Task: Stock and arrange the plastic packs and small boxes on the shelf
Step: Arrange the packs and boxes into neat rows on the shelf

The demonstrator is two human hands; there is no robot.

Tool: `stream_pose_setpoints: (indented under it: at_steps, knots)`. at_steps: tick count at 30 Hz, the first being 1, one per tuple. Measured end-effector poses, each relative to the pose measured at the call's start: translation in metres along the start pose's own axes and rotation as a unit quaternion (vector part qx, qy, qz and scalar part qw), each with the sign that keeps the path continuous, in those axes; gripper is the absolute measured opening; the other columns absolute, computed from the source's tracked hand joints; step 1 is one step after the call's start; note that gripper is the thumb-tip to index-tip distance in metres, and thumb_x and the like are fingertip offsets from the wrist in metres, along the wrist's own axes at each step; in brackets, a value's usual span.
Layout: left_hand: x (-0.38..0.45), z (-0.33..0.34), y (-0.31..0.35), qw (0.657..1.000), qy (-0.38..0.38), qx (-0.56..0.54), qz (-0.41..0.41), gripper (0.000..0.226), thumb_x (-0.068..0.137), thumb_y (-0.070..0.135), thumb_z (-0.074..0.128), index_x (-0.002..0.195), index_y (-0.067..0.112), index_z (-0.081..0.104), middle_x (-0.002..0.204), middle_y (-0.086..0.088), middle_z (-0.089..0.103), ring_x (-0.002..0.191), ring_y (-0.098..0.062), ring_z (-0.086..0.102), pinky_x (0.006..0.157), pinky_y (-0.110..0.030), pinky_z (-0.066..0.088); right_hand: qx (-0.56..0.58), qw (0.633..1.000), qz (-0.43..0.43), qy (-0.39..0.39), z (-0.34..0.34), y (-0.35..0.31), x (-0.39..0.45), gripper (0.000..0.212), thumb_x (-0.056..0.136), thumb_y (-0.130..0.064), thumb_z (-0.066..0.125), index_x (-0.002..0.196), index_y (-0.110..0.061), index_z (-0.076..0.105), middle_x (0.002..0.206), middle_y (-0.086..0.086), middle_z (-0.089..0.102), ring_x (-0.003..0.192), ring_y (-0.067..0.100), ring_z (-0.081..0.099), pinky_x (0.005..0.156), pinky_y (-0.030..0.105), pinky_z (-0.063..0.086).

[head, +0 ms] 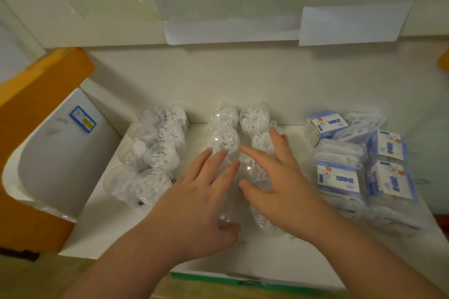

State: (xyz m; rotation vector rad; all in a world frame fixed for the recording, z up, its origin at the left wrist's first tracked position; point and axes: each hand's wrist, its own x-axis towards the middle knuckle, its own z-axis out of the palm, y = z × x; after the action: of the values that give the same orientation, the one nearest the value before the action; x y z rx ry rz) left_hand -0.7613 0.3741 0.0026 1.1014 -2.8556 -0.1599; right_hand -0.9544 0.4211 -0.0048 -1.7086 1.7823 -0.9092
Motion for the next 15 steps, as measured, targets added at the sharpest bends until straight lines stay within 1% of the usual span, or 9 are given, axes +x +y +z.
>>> stream_pose_setpoints:
  at_steps: [2, 3, 4, 6, 8, 10, 12, 15]
  knots:
    - [0.002, 0.0, -0.002, 1.0, 0.004, -0.008, 0.017, 0.102, 0.068, 0.066, 0.05, 0.154, 0.029, 0.009, 0.163, 0.005, 0.0, 0.15, -0.017, -0.012, 0.116, -0.042, 0.027, 0.029, 0.996, 0.02, 0.081, 0.002, -0.001, 0.001, 0.064, 0.078, -0.058, 0.056, 0.138, -0.058, 0.034, 0.156, -0.033, -0.004, 0.139, -0.016, 0.001, 0.104, 0.013, 0.016]
    - [0.003, 0.0, -0.003, 1.0, 0.006, -0.009, 0.023, 0.102, 0.068, 0.066, 0.049, 0.154, 0.03, 0.007, 0.163, 0.006, -0.003, 0.149, -0.016, -0.015, 0.117, -0.041, 0.026, 0.033, 0.993, 0.037, 0.105, 0.002, 0.0, 0.004, 0.065, 0.079, -0.058, 0.058, 0.14, -0.056, 0.033, 0.156, -0.031, -0.001, 0.137, -0.016, 0.006, 0.105, 0.016, 0.019]
    - [0.002, 0.0, -0.004, 1.0, 0.008, -0.009, 0.029, 0.102, 0.069, 0.065, 0.048, 0.154, 0.03, 0.005, 0.163, 0.007, -0.005, 0.149, -0.015, -0.017, 0.117, -0.041, 0.026, 0.033, 0.991, 0.06, 0.111, 0.0, 0.0, 0.007, 0.067, 0.081, -0.056, 0.06, 0.142, -0.053, 0.032, 0.158, -0.029, 0.0, 0.138, -0.013, 0.01, 0.106, 0.019, 0.021]
    - [0.0, 0.001, -0.006, 0.999, 0.007, -0.009, 0.04, 0.101, 0.069, 0.065, 0.046, 0.153, 0.032, 0.0, 0.162, 0.009, -0.009, 0.148, -0.014, -0.02, 0.117, -0.041, 0.026, 0.01, 0.99, 0.107, 0.088, -0.002, 0.0, 0.013, 0.07, 0.083, -0.054, 0.062, 0.145, -0.049, 0.031, 0.159, -0.027, 0.001, 0.142, -0.002, 0.018, 0.104, 0.022, 0.025]
    - [-0.003, 0.001, -0.01, 0.999, 0.007, -0.01, 0.05, 0.101, 0.07, 0.064, 0.045, 0.153, 0.033, -0.003, 0.162, 0.01, -0.012, 0.147, -0.013, -0.022, 0.115, -0.039, 0.028, -0.019, 0.991, 0.111, 0.071, -0.002, 0.001, 0.014, 0.07, 0.081, -0.057, 0.062, 0.144, -0.05, 0.032, 0.158, -0.028, 0.003, 0.141, 0.002, 0.025, 0.1, 0.021, 0.025]
    - [-0.004, 0.0, -0.013, 0.998, 0.008, -0.011, 0.061, 0.101, 0.07, 0.064, 0.045, 0.153, 0.034, -0.005, 0.162, 0.01, -0.014, 0.147, -0.013, -0.023, 0.112, -0.036, 0.03, -0.028, 0.993, 0.099, 0.056, -0.002, 0.001, 0.014, 0.071, 0.079, -0.06, 0.063, 0.143, -0.052, 0.031, 0.157, -0.03, 0.003, 0.137, 0.0, 0.029, 0.098, 0.02, 0.026]
    - [-0.006, 0.0, -0.015, 0.997, 0.007, -0.013, 0.071, 0.101, 0.071, 0.063, 0.045, 0.153, 0.033, -0.005, 0.162, 0.01, -0.015, 0.146, -0.013, -0.024, 0.112, -0.036, 0.03, -0.021, 0.994, 0.099, 0.038, -0.003, 0.001, 0.014, 0.073, 0.079, -0.061, 0.062, 0.143, -0.055, 0.028, 0.156, -0.032, 0.003, 0.129, -0.005, 0.032, 0.097, 0.02, 0.028]
    - [-0.009, 0.0, -0.018, 0.997, 0.006, -0.016, 0.074, 0.101, 0.072, 0.063, 0.044, 0.153, 0.034, -0.009, 0.162, 0.01, -0.018, 0.146, -0.013, -0.026, 0.114, -0.037, 0.028, -0.012, 0.995, 0.095, 0.026, -0.003, 0.001, 0.012, 0.073, 0.08, -0.058, 0.062, 0.144, -0.057, 0.025, 0.155, -0.036, 0.004, 0.123, -0.014, 0.03, 0.099, 0.02, 0.03]
